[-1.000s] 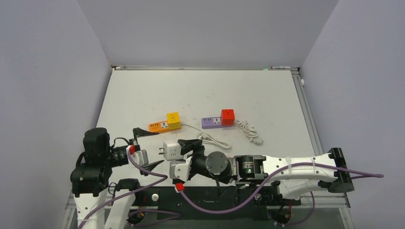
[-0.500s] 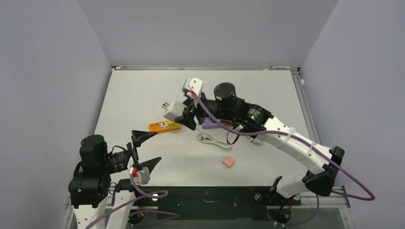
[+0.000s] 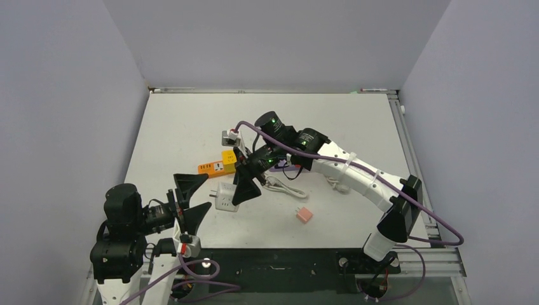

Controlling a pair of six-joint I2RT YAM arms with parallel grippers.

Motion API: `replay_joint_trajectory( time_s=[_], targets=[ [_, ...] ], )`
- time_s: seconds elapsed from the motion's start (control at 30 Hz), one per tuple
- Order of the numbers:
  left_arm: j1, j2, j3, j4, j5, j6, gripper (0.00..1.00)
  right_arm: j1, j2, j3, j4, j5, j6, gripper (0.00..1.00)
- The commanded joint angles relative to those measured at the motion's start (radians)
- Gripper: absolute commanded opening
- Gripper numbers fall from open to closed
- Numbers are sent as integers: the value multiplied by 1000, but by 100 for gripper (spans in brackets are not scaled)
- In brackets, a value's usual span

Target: Insert the plug

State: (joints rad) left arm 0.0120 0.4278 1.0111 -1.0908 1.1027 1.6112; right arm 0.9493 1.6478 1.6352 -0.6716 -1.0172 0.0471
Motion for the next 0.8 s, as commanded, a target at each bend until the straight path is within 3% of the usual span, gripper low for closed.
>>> replay_joint_trajectory(
  time_s=[0.0,0.2,0.43,0.63,0.77],
  targets=[
    [-4,-8,44,-111,28,124,96,-3,-13,23,44,-140,26,9],
    [-3,7,51,-290,36,314,96,13,3,30,117,-130,100,10],
    [-3,25,59,-278,38,295,100,62,48,57,110,-69,107,10],
    [-4,57,90,-265,34,234,78,99,97,110,74,-30,89,10],
    [-4,83,117,-391,19,319,60,105,107,130,73,-10,91,10]
  ],
)
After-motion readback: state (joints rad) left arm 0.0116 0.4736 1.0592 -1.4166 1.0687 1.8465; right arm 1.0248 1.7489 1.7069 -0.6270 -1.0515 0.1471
